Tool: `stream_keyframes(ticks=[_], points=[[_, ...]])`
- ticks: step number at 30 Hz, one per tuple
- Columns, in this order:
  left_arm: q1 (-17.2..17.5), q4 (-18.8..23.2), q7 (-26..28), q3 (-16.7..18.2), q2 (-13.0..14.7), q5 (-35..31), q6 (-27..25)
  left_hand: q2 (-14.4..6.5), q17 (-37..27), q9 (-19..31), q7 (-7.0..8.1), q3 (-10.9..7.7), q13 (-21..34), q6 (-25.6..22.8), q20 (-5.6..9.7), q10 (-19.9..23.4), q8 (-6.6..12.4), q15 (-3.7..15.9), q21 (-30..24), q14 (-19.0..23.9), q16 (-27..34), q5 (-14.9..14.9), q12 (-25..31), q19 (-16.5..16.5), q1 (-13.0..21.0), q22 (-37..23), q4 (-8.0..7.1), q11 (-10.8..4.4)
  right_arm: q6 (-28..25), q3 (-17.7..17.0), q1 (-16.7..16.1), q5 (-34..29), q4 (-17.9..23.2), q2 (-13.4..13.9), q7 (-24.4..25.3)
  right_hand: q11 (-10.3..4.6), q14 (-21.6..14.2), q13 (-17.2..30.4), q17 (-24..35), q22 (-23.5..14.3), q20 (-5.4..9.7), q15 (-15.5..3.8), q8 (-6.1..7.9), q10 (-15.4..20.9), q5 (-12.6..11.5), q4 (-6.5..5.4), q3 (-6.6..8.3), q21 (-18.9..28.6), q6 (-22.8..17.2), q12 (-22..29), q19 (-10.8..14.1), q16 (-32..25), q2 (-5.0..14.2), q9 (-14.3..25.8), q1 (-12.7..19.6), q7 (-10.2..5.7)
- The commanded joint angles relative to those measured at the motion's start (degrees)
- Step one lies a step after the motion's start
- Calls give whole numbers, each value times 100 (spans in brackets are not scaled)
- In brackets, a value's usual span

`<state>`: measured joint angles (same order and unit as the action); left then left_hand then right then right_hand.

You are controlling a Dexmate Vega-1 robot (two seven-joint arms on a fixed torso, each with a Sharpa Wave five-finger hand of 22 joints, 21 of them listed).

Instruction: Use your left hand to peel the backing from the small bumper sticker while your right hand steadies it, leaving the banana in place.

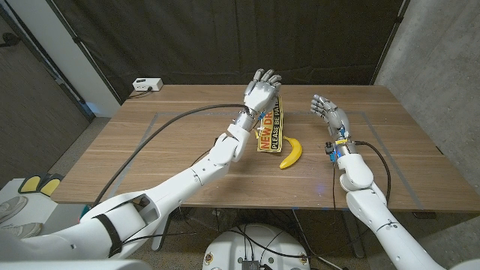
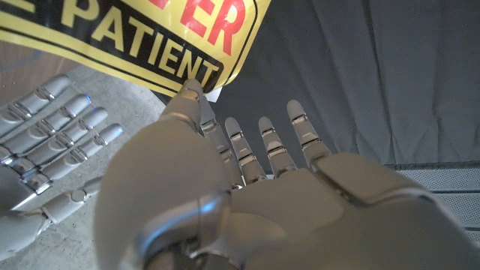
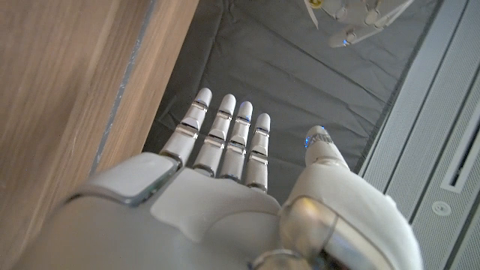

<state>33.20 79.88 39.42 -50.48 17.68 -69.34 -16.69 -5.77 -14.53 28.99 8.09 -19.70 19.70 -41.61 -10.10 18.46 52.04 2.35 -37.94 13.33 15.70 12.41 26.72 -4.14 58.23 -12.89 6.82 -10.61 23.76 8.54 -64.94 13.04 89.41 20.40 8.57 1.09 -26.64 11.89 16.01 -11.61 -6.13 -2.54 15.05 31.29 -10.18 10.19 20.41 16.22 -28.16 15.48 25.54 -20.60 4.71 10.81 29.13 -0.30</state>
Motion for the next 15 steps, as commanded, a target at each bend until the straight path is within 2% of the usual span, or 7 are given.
stream_keyframes(ticks=[1, 5, 6, 8, 15], points=[[-204, -11, 28, -161, -18, 185, 378, -212, -37, 121, 33, -63, 32, 44, 23, -61, 183, 281, -50, -60, -2, 65, -32, 4, -186, -16, -108, 42, -1346, 181, -249, -604, 1124, 397, 803, 46, -38, 43, 71, -32, -14, 19, 14, 22, -27, -42, -28, 42, -46, 15, 46, -68, -70, 13, 72, 20], [-265, 132, -252, -197, 80, 228, 523, -195, -46, 193, 86, -41, 47, 62, 20, -74, 235, 243, -65, -103, -12, 109, -53, 21, -204, -20, -116, 58, -1316, 222, -210, -602, 1155, 428, 801, 94, 12, 61, 127, -36, -43, 69, -31, -6, -19, -93, -119, 26, -5, 0, -13, -79, -169, 14, 11, 49], [-276, 191, -356, -190, 107, 279, 579, -190, -48, 213, 103, -35, 52, 56, 20, -84, 253, 237, -68, -121, -17, 122, -62, 30, -209, -21, -119, 62, -1309, 232, -194, -589, 1152, 434, 788, 105, 91, 75, 175, -39, -71, 124, -85, -70, -23, -129, -181, 8, 71, -28, -76, -75, -222, 15, -29, 60], [-295, 338, -613, -178, 163, 365, 653, -168, -49, 257, 132, -17, 61, 81, 9, -126, 278, 204, -71, -169, -30, 154, -91, 57, -219, -23, -120, 106, -1266, 256, -143, -519, 1119, 474, 677, 70, 154, 84, 206, -40, -78, 142, -111, -133, -28, -145, -209, -6, 102, -55, -122, -67, -239, 17, -40, 67], [-383, 648, -1223, -148, 280, 665, 922, -115, -56, 370, 254, 40, 89, 105, -19, -224, 352, 101, -80, -307, -61, 266, -175, 147, -250, -29, -134, 190, -1299, 370, 64, -504, 1040, 531, 529, 46, 355, 110, 294, -42, -51, 92, -190, -299, -65, -100, -219, -35, 228, -130, -224, -40, -255, 22, 115, 4]])
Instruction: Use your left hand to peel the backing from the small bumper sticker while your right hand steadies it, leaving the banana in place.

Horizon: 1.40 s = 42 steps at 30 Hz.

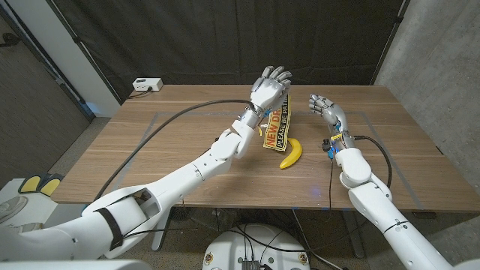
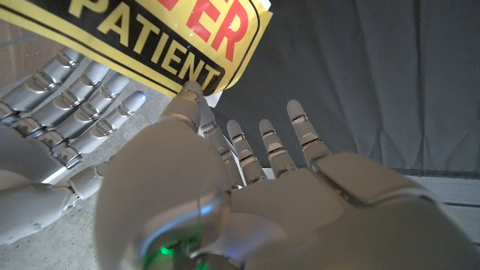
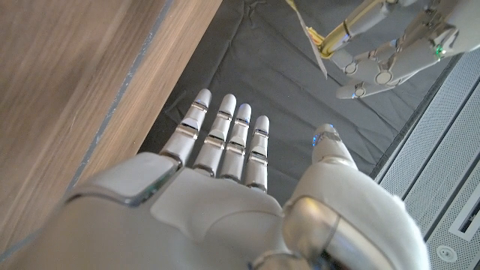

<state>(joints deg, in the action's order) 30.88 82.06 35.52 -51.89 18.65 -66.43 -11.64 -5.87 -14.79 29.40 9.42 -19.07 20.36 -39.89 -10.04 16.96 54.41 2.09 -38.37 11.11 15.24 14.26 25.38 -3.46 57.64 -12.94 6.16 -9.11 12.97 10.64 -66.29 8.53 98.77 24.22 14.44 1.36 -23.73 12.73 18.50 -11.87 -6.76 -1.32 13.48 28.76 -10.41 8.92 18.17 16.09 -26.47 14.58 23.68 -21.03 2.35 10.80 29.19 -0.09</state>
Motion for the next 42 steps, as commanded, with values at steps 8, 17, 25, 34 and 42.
stream_keyframes(ticks=[8, 17, 25, 34, 42], points=[[-251, 562, -1193, -52, 237, 486, 575, -56, -32, 397, 163, 30, 46, -59, -30, -103, 156, 98, -62, -129, -12, 186, -91, 107, -216, -28, -81, 51, -252, 304, 384, -257, 67, 92, 81, -73, -88, 53, 166, -21, 68, -153, -17, 57, -86, 59, 6, 18, -36, -7, 18, -135, -28, 28, 344, -69], [-335, 535, -1305, -131, 236, 467, 686, -45, -35, 407, 183, 61, 67, -49, -18, -74, 155, 101, -86, -163, -7, 287, -112, 130, -218, -32, -91, 60, -53, 444, 568, -371, -116, 13, 162, -47, -332, 90, 372, -36, 83, -208, 52, 324, -114, 22, -56, 105, -344, 96, 164, -367, -26, 31, 499, -64], [-366, 504, -1239, -162, 205, 366, 664, -42, -37, 423, 173, 81, 83, -42, -11, -45, 161, 106, -110, -181, -1, 356, -125, 132, -215, -35, -96, 61, 78, 517, 601, -560, -151, -31, 417, -58, -982, 314, 1212, -96, 280, -498, 240, 1264, -152, 56, -139, 325, -1438, 572, 389, -1268, 112, 51, 1336, -100], [-331, 487, -1117, -148, 205, 429, 751, -48, -40, 426, 159, 101, 103, -39, -3, -38, 161, 103, -138, -198, 10, 432, -151, 138, -210, -38, -105, 49, 882, 616, 652, -821, -517, -151, 958, -433, -1849, 941, 2622, -378, 599, -953, 598, 2998, -99, 93, -136, 906, -3188, 1832, 743, -2636, 482, 121, 2643, -108], [-262, 507, -949, -134, 219, 491, 822, -54, -43, 437, 138, 117, 120, -40, -3, -11, 170, 123, -162, -199, 21, 484, -162, 139, -207, -40, -112, 26, 1210, 745, 714, -1161, -639, -114, 1402, -316, -2084, 1306, 3138, -479, 579, -930, 746, 3385, -47, 138, 44, 1162, -3523, 2316, 817, -2998, 571, 270, 3342, 264]])
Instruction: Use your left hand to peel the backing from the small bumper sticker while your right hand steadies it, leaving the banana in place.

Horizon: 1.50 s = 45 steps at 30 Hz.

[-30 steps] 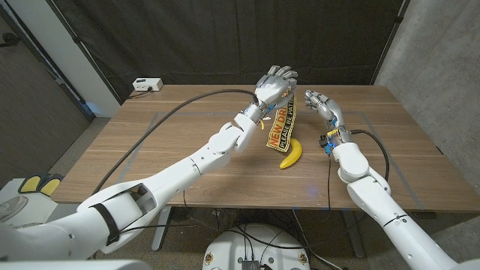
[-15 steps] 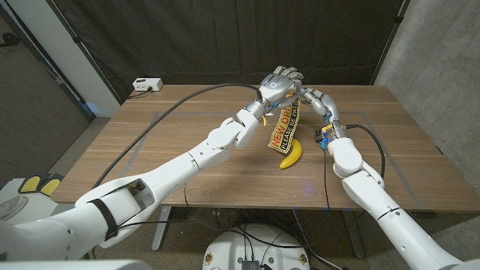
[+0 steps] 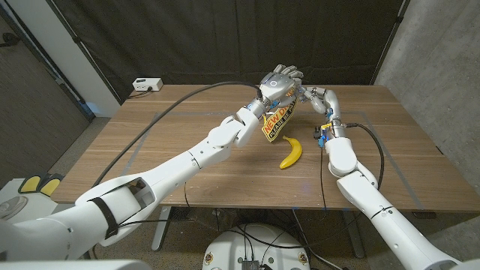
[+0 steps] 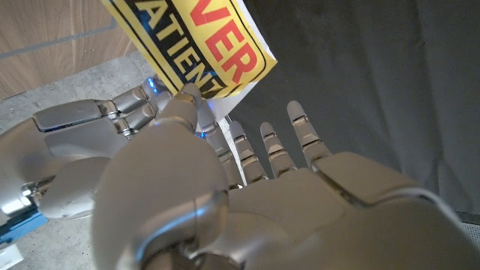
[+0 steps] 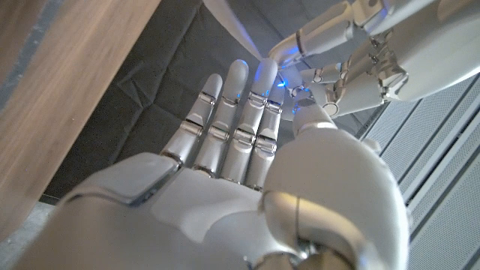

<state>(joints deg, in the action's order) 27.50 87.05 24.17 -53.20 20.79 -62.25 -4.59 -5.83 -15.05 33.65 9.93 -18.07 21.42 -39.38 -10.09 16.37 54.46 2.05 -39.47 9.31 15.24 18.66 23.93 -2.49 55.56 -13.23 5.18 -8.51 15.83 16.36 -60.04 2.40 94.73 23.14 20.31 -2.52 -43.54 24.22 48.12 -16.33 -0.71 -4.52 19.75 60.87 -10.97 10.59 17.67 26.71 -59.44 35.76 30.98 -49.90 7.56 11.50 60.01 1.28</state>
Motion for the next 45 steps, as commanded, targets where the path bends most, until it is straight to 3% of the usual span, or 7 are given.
stream_keyframes(ticks=[1, 14, 21, 30, 37, 39, 45], points=[[91, 26, 185, 0, 19, 71, 108, -59, -17, 18, 85, 18, 15, -89, 5, 50, 167, 126, -55, -20, 22, 49, -18, 40, 2, -11, -15, -32, 948, 190, 95, -608, -247, -9, 891, 100, -119, 196, 225, -38, -32, -588, 133, 198, 5, -33, 95, 121, -237, 242, 91, -143, 35, 223, 292, 163], [377, 586, 92, 94, 321, -58, -120, -78, -20, 69, -50, 36, 42, -83, 15, 93, 202, 143, -94, -17, 40, 125, -34, 34, 11, -13, -25, -42, 1201, 339, 170, -842, -440, -28, 1479, 141, -336, 597, 469, -77, -96, -430, 276, 244, -121, -73, 144, 296, -331, 597, 91, -198, -209, 457, 423, 396], [636, 1104, -600, 187, 585, -169, -532, -337, -44, 485, -473, -3, 107, 362, 16, -22, 338, 69, -170, -177, 15, 276, -153, 100, 18, -23, -132, 43, 1460, 323, 220, -944, -643, -154, 1958, 136, -365, 777, 592, -95, -101, -436, 314, 191, -191, -99, 178, 363, -295, 722, 70, -207, -244, 573, 432, 422], [828, 1415, -1262, 228, 824, -264, -822, -458, -82, 1050, -616, -60, 183, 823, 6, -185, 589, -34, -252, -340, -25, 404, -270, 196, 9, -34, -258, 123, 1602, 334, 324, -1084, -809, -229, 2355, 119, -383, 1012, 744, -117, -107, -432, 370, 151, -277, -134, 234, 455, -259, 894, 46, -193, -251, 730, 419, 449], [817, 1244, -925, 204, 806, -568, -918, -466, -93, 1204, -624, -79, 205, 866, 9, -182, 686, -29, -280, -350, -25, 438, -280, 210, 9, -37, -295, 124, 1721, 416, 447, -883, -962, -213, 2238, 75, -398, 1212, 869, -135, -115, -488, 426, 94, -349, -150, 295, 544, -244, 1024, 34, -155, -273, 866, 397, 408], [799, 1104, -641, 211, 752, -610, -894, -457, -97, 1264, -599, -83, 215, 875, 13, -169, 727, -9, -295, -326, -16, 451, -279, 207, 7, -36, -308, 109, 1699, 441, 470, -745, -968, -150, 2059, 16, -320, 1320, 1015, -148, -152, -479, 450, -114, -366, -250, 279, 601, -170, 1029, -53, -127, -266, 972, 223, 150], [705, 713, 38, 232, 559, -540, -721, -402, -97, 1414, -532, -81, 241, 844, 41, -80, 844, 23, -346, -254, 6, 483, -256, 169, 5, -31, -328, 105, 700, 390, 285, -550, -373, 9, 1615, 161, 37, 805, 919, -139, -387, -277, -144, -1273, 36, -532, -190, 777, 967, 269, -313, 63, -529, 795, -702, 49]])
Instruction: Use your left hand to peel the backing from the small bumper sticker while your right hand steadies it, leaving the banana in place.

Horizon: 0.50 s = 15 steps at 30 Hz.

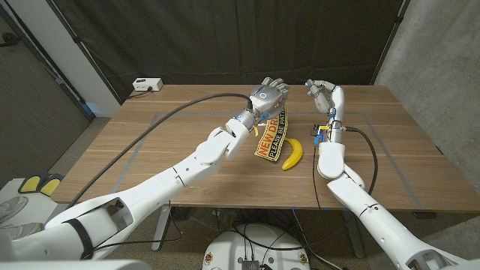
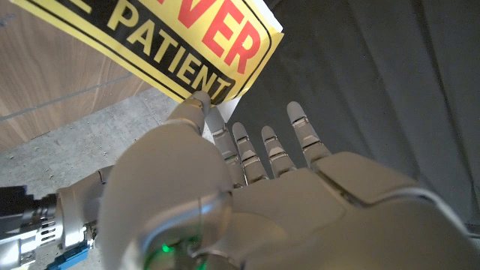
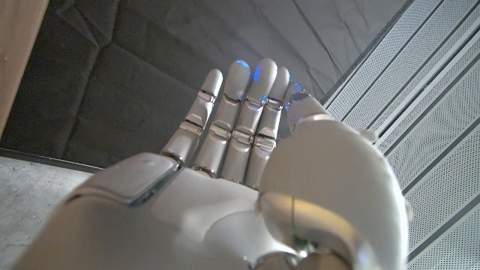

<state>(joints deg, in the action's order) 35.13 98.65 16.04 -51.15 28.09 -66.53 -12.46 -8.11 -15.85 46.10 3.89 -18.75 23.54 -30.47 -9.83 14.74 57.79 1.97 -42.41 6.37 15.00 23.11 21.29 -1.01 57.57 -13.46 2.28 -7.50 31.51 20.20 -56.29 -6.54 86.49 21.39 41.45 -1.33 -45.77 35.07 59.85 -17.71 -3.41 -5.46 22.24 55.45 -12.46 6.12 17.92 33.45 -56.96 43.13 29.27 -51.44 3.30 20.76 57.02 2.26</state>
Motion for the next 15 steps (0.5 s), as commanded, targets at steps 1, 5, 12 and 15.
stream_keyframes(ticks=[1, 5, 12, 15], points=[[-82, -532, 996, 22, -215, -110, 97, -165, -17, 191, 112, -12, 33, -82, 15, 94, 538, 30, -57, 44, 30, 45, 11, 23, -197, -7, -41, 16, -1100, -11, -131, 376, 602, 233, -611, 42, 354, -342, -409, 7, -135, -138, -480, -810, 186, -78, -218, 119, 853, -544, -171, 367, -116, -168, -444, -60], [-205, -779, 1389, -11, -344, -138, 211, -118, -11, 145, 173, -2, 54, -107, 4, 72, 516, -3, -89, 47, 23, 77, -12, 13, -193, 3, -46, 169, -1683, -90, -239, 593, 1007, 389, -1088, 136, 746, -628, -929, 68, -227, -18, -1047, -1689, 176, -122, -362, 160, 1843, -1114, -377, 848, -224, -372, -795, -43], [-362, -1251, 2222, -94, -604, -350, 214, -16, 12, -18, 369, 84, 54, -161, -252, -577, 404, -430, 8, -355, -141, 197, -361, 447, -211, 69, -97, 735, -2212, -194, -313, 721, 1300, 410, -1490, 311, 1355, -902, -1537, 179, -375, 207, -1166, -2413, 131, -212, -503, 124, 2404, -1653, -708, 1543, -324, -554, -1214, -39], [-388, -1598, 2774, -117, -807, -420, 134, -3, 20, -115, 438, 131, 22, -201, -268, -801, 348, -534, 116, -524, -203, 228, -486, 671, -247, 116, -140, 807, -2350, -212, -316, 689, 1346, 365, -1538, 345, 1381, -961, -1674, 209, -408, 253, -1139, -2553, 125, -224, -522, 111, 2423, -1772, -782, 1664, -342, -589, -1289, -42]])
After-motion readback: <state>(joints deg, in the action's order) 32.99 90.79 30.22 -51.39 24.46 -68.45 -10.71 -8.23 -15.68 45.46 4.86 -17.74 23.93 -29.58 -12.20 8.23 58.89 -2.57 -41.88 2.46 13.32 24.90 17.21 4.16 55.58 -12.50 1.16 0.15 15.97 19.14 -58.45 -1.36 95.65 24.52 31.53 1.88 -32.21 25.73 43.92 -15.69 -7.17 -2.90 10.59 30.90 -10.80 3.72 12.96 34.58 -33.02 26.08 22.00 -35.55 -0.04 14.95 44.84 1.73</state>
